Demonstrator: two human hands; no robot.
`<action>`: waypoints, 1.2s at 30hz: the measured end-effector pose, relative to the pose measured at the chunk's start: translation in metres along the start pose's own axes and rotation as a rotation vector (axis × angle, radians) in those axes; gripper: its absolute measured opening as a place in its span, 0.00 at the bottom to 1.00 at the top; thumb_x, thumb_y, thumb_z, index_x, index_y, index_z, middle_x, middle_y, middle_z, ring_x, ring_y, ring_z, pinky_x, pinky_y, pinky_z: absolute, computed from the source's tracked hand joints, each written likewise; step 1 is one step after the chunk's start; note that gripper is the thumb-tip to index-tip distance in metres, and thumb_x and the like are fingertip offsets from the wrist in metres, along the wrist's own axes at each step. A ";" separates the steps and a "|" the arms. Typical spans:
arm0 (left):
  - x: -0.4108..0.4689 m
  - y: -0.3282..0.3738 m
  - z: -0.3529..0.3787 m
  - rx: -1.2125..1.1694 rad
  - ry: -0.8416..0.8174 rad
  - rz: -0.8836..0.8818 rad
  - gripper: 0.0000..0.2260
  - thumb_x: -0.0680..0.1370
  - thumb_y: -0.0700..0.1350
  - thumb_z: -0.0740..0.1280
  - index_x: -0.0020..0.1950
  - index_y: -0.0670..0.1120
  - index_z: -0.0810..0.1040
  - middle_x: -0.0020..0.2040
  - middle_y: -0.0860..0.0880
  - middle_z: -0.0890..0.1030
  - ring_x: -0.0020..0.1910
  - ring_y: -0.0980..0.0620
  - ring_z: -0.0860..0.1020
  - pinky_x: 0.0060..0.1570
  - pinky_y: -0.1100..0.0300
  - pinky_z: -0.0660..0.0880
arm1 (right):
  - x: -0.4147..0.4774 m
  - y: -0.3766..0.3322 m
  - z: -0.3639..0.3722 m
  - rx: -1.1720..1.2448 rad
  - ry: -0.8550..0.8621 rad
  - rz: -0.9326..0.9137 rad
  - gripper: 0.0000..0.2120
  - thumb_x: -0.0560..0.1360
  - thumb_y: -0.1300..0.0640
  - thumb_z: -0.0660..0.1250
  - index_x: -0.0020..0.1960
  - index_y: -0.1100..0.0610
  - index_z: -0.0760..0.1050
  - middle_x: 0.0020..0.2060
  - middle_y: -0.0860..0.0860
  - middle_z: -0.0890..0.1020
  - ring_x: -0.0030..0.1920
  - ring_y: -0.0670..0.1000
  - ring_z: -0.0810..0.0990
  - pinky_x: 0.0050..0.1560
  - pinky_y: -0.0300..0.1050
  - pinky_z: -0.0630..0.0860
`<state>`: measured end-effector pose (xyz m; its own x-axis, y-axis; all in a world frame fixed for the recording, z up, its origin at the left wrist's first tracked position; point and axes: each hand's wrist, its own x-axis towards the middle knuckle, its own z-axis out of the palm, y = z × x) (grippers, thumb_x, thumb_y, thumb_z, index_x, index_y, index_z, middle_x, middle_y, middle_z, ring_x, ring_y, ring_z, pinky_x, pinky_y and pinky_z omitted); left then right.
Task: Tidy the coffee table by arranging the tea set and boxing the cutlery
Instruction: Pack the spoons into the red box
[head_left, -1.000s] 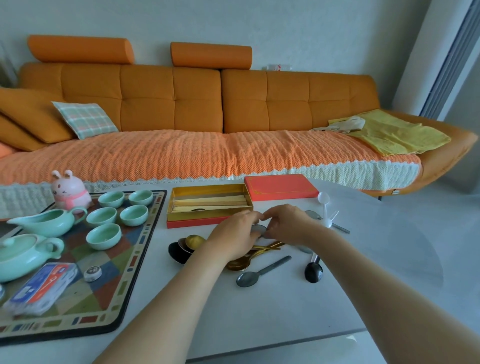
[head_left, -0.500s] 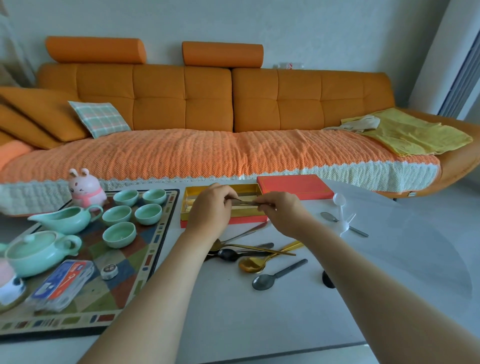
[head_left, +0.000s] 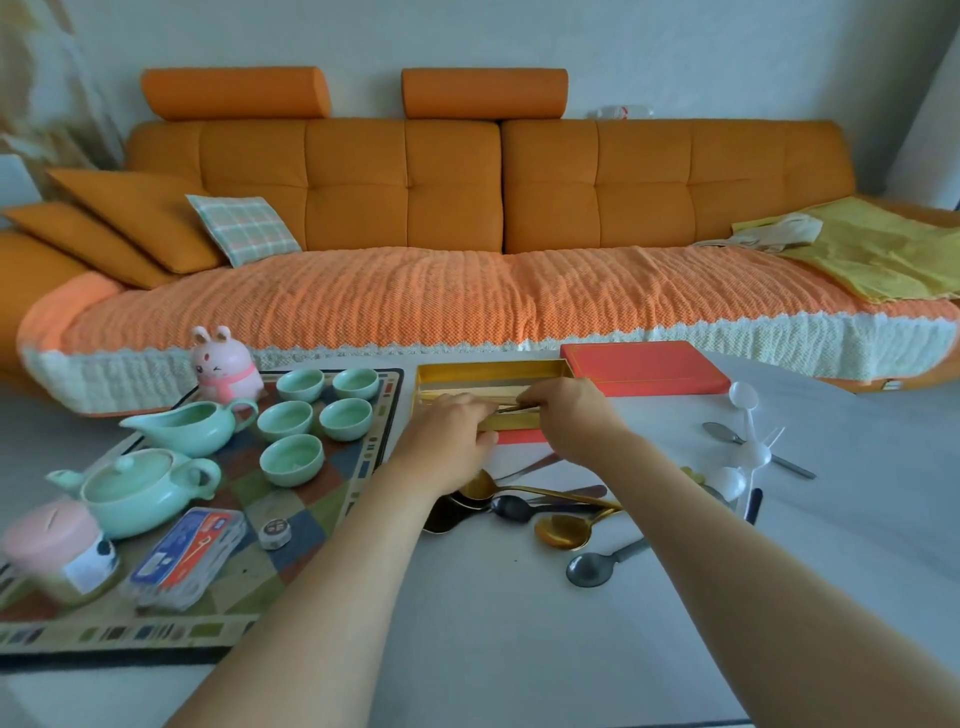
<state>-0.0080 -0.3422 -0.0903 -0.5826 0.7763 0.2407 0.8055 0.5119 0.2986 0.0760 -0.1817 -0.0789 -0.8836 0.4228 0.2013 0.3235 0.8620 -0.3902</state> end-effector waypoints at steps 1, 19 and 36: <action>0.001 0.001 -0.001 0.006 -0.012 -0.006 0.21 0.81 0.51 0.62 0.74 0.49 0.70 0.72 0.52 0.72 0.71 0.50 0.68 0.70 0.51 0.66 | -0.002 -0.001 -0.002 -0.001 -0.009 -0.014 0.21 0.78 0.66 0.54 0.61 0.51 0.80 0.40 0.48 0.78 0.35 0.48 0.72 0.36 0.40 0.69; 0.007 0.047 0.001 0.009 0.095 0.145 0.19 0.80 0.48 0.64 0.72 0.51 0.71 0.65 0.52 0.73 0.66 0.50 0.67 0.66 0.53 0.67 | -0.035 0.052 -0.041 -0.127 0.069 0.004 0.16 0.75 0.62 0.60 0.58 0.48 0.78 0.51 0.47 0.79 0.48 0.50 0.78 0.51 0.49 0.78; 0.000 0.098 0.031 -0.141 -0.093 0.161 0.19 0.81 0.47 0.64 0.72 0.53 0.68 0.70 0.54 0.70 0.65 0.52 0.73 0.55 0.57 0.76 | -0.057 0.080 -0.057 -0.033 -0.149 0.205 0.12 0.74 0.55 0.65 0.53 0.45 0.82 0.47 0.44 0.81 0.41 0.46 0.79 0.41 0.39 0.79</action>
<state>0.0746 -0.2806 -0.0900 -0.4300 0.8778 0.2110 0.8603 0.3275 0.3908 0.1711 -0.1210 -0.0707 -0.8378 0.5457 -0.0140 0.5095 0.7725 -0.3789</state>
